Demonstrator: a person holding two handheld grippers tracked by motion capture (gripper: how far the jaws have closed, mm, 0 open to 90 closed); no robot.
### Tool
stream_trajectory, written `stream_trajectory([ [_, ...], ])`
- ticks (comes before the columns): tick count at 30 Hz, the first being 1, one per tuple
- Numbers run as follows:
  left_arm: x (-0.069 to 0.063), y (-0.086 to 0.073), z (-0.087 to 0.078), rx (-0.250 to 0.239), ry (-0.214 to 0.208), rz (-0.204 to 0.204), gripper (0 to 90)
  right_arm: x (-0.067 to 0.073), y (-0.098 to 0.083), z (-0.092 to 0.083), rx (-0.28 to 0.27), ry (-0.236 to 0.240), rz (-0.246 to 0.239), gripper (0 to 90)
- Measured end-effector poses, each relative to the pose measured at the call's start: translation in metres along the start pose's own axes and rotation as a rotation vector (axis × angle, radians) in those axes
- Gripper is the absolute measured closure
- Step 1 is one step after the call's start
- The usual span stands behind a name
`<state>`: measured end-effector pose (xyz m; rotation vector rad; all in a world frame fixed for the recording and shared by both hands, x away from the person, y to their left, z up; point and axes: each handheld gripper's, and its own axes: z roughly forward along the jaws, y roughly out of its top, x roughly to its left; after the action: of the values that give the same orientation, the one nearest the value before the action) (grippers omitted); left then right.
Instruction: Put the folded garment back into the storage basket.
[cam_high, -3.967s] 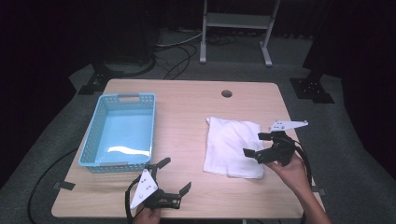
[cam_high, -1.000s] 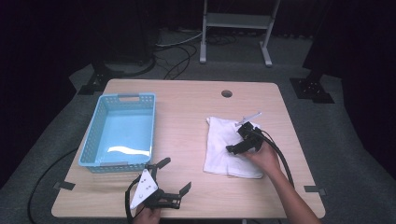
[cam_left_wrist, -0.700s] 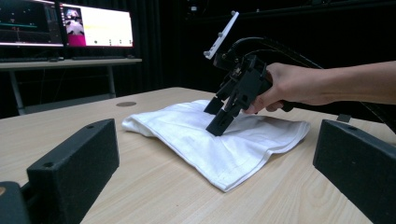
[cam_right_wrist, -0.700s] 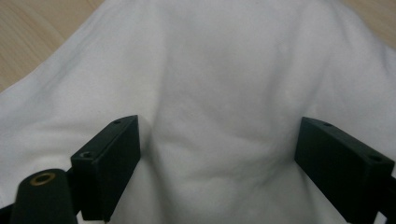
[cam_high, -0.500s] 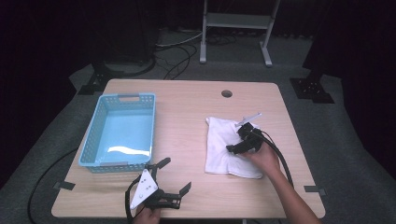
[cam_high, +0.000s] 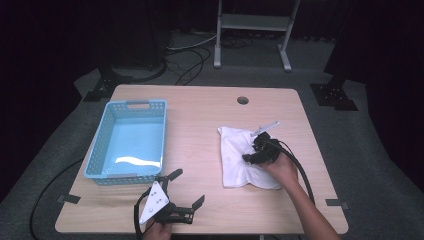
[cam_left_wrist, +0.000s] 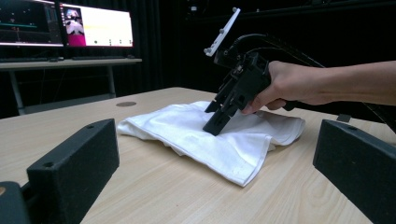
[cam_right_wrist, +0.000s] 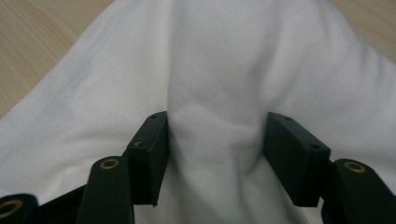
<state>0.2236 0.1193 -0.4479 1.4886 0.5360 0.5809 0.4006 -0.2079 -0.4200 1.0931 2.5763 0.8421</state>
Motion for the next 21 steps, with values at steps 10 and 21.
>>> stream_trajectory([
  [10, 0.0, 0.0, 0.0, 0.0, 0.0, 0.0, 0.0, -0.0001, 0.0001, -0.0001, -0.001, -0.003, -0.004, 43.6],
  [21, 0.0, 0.0, 0.0, -0.001, 0.0, -0.001, 0.0, 0.002, -0.0012, -0.0003, -0.018, 0.0, -0.011, 52.1],
])
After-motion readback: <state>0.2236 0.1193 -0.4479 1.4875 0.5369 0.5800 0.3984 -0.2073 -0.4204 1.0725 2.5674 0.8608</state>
